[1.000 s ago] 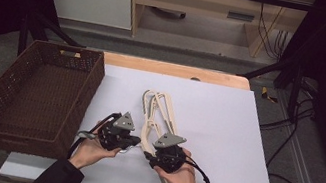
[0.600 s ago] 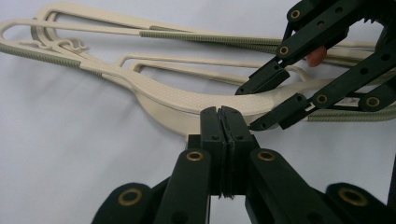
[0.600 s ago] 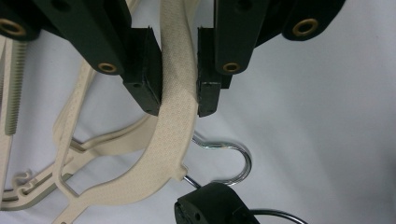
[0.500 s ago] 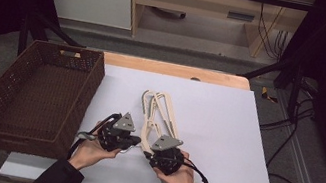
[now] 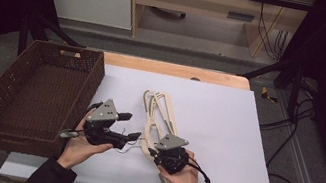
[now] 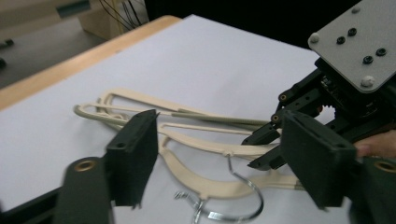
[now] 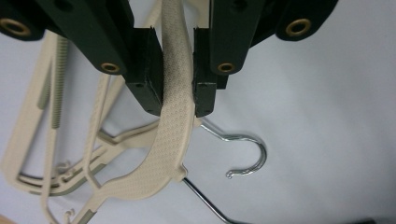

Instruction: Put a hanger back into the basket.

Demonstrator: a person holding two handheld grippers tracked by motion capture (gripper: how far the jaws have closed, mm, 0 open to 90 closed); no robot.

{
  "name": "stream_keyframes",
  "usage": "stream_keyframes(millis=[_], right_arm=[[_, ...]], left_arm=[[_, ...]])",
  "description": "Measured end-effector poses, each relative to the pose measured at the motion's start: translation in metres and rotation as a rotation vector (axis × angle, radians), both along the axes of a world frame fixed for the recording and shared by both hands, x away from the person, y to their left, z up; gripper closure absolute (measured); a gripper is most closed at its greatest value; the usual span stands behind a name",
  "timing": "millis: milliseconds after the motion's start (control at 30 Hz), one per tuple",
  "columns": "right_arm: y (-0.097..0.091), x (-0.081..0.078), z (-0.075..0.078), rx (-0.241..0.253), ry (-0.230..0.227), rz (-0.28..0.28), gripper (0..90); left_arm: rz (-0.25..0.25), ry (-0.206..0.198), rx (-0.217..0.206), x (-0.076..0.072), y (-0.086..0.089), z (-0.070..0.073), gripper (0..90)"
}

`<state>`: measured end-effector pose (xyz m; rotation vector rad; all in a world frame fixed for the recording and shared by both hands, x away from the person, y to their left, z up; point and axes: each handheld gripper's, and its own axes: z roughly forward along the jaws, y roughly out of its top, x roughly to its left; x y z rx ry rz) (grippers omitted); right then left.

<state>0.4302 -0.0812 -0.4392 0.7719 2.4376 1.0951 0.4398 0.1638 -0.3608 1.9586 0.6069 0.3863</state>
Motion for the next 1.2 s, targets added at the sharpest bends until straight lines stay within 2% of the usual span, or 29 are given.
stream_keyframes(millis=[167, 267, 333, 467, 567, 633, 667, 767, 867, 1033, 1100, 1200], right_arm=[[-0.01, 0.0, 0.009, -0.006, -0.05, -0.035, 78.0], [-0.015, 0.001, 0.013, -0.008, -0.074, -0.051, 79.0], [-0.017, 0.0, 0.015, -0.031, -0.101, -0.073, 79.9], [-0.024, 0.0, 0.021, -0.042, -0.148, -0.116, 82.4], [-0.032, 0.0, 0.027, -0.073, -0.216, -0.184, 86.2], [-0.042, 0.003, 0.031, -0.052, -0.228, -0.207, 86.4], [-0.047, 0.004, 0.032, -0.023, -0.212, -0.21, 86.5], [-0.059, 0.006, 0.036, 0.019, -0.191, -0.206, 86.6], [-0.066, 0.005, 0.043, 0.084, -0.169, -0.156, 86.6], [-0.064, 0.0, 0.056, 0.191, -0.09, -0.015, 86.6], [-0.06, -0.001, 0.057, 0.234, -0.04, 0.056, 86.6], [-0.054, -0.002, 0.056, 0.26, 0.015, 0.132, 86.6]], left_arm=[[0.04, -0.015, -0.024, -0.001, 0.012, 0.006, 11.8], [0.053, -0.023, -0.035, -0.001, 0.017, 0.006, 9.5], [0.056, -0.026, -0.035, 0.0, 0.018, 0.005, 9.3], [0.052, -0.016, -0.022, 0.0, 0.017, 0.002, 9.2], [0.052, -0.014, -0.003, 0.001, 0.014, -0.002, 9.4], [0.05, -0.014, 0.006, 0.001, 0.012, -0.004, 9.7], [0.05, -0.016, 0.008, 0.001, 0.011, -0.005, 10.1], [0.049, -0.022, 0.007, 0.0, 0.01, -0.005, 11.0], [0.04, -0.023, 0.004, -0.001, 0.01, -0.004, 12.5], [0.016, -0.021, 0.015, -0.005, 0.008, -0.001, 14.0], [-0.005, -0.021, 0.027, -0.006, 0.006, -0.001, 14.8], [-0.045, -0.022, 0.063, -0.009, 0.001, -0.002, 17.2]])
